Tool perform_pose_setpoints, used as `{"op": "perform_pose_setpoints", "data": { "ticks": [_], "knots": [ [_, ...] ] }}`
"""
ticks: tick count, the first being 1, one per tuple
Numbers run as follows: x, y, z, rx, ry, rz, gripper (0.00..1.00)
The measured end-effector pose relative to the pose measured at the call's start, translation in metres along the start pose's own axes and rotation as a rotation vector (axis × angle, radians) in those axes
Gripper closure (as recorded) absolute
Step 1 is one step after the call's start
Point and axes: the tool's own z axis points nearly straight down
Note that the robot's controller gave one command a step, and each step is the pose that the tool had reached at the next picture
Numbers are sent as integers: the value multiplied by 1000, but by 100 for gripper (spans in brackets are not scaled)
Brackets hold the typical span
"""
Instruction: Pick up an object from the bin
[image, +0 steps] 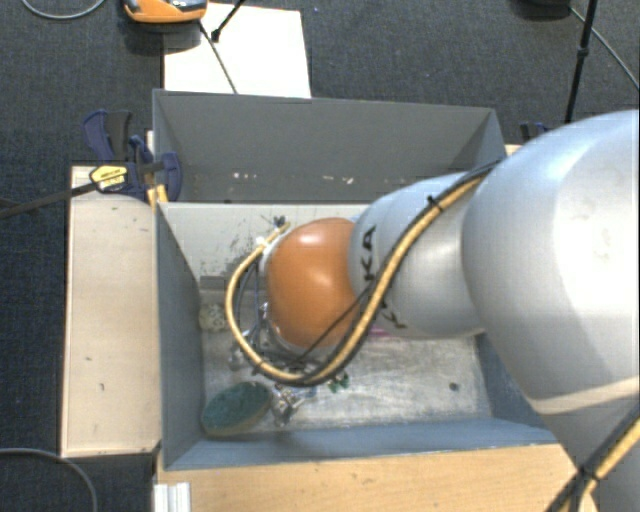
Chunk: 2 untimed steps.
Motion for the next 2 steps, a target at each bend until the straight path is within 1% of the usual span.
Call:
{"op": "perform_pose_setpoints", "data": {
  "ticks": [1,2],
  "knots": [
    [0,-4,-2,6,0,8,100],
    [-3,-4,-164,4,-9,-321,100]
  ]
}}
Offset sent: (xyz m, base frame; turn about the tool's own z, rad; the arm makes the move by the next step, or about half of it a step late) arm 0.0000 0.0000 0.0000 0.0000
